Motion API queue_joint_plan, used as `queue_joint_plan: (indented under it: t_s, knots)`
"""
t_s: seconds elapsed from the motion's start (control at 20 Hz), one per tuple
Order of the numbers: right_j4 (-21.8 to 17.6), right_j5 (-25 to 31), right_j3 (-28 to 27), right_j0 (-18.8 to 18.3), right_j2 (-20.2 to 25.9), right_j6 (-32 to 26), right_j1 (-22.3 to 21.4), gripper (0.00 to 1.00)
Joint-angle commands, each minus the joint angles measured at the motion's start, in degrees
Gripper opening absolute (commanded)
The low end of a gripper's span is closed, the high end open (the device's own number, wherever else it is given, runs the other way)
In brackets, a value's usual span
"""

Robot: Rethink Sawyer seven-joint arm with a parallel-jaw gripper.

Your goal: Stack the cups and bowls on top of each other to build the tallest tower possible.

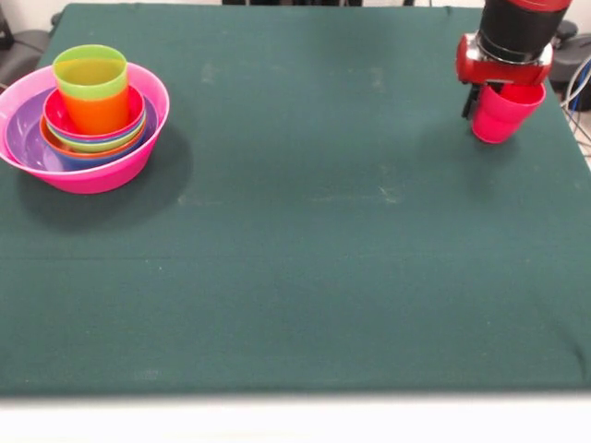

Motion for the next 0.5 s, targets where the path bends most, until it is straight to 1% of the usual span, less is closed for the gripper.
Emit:
queue_joint_plan:
  t_s: [0.05, 0.1, 0.25, 0.35, 0.5]
  knots:
    - [-1.0, 8.3, 0.1, -4.5, -0.5, 2.2, -3.5, 0.0]
    - [-2.1, 10.7, 0.0, -5.8, -1.2, -0.2, -5.6, 0.0]
    - [-4.5, 16.1, 1.7, -11.8, 0.1, -9.2, -11.3, 0.0]
    - [-5.8, 17.8, 2.8, -16.1, 1.8, -14.4, -14.2, 0.0]
    - [-7.7, 21.0, 2.9, -22.5, 5.5, -21.4, -16.9, 0.0]
